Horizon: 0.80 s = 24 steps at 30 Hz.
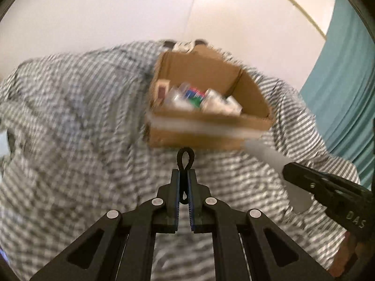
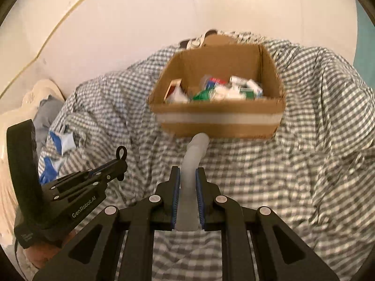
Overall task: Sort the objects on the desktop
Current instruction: 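Carry the hair tie and white tube over the cardboard box and release them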
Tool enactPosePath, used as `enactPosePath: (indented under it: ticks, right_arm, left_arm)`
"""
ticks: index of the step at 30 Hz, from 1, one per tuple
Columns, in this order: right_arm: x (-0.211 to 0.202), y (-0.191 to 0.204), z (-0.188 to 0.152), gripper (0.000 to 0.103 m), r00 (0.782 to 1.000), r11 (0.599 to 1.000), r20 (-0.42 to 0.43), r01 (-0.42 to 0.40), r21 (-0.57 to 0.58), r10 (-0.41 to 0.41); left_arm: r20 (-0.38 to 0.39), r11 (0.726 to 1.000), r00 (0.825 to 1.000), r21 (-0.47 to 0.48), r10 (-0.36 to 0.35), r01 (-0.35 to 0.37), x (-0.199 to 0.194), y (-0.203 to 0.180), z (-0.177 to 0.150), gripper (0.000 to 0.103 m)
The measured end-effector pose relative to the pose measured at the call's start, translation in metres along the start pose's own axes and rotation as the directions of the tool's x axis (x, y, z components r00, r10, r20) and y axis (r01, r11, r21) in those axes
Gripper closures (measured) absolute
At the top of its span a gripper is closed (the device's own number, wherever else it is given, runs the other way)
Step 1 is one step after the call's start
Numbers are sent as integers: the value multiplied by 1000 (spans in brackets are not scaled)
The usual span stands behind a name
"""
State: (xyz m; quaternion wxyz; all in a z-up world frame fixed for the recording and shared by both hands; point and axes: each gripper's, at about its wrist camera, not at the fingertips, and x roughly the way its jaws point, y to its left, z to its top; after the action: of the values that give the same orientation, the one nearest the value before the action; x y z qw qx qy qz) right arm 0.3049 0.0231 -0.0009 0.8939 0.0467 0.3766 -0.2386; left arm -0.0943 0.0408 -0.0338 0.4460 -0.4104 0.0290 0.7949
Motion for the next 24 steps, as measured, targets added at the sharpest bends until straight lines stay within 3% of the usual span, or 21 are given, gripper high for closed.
enactPosePath:
  ticks: [7, 13, 15, 16, 17, 18, 19, 24]
  right_arm:
    - [18, -33, 78, 90, 995, 999, 102, -11, 31, 8]
    - [61, -56, 139, 86, 991, 1000, 129, 30, 1, -30]
    - [74, -65, 154, 74, 991, 1000, 128, 29, 5, -29]
    - [78, -68, 158, 69, 991, 999, 126, 33, 3, -33]
    - [80, -71, 161, 55, 991, 999, 127, 47, 1, -47]
    - [80, -76, 162, 43, 988, 997, 139, 71, 1, -71]
    - [79, -78, 161, 40, 986, 997, 148, 82, 2, -82]
    - [63, -94, 139, 34, 982, 992, 136, 126, 30, -129]
  left_arm:
    - [54, 996, 997, 74, -63, 59, 45, -26, 91, 97]
    - [71, 996, 997, 93, -24, 17, 106, -24, 142, 96]
    - [62, 997, 998, 81, 7, -12, 125, -19, 152, 86]
    - [55, 997, 998, 79, 16, -20, 131, -17, 154, 69]
    - [42, 997, 999, 74, 31, -34, 138, -13, 156, 42]
    - [33, 997, 998, 68, 45, -47, 141, -10, 155, 30]
    - [34, 997, 998, 62, 51, -53, 142, -6, 151, 20]
    - [17, 991, 994, 70, 111, -112, 125, 8, 129, 19]
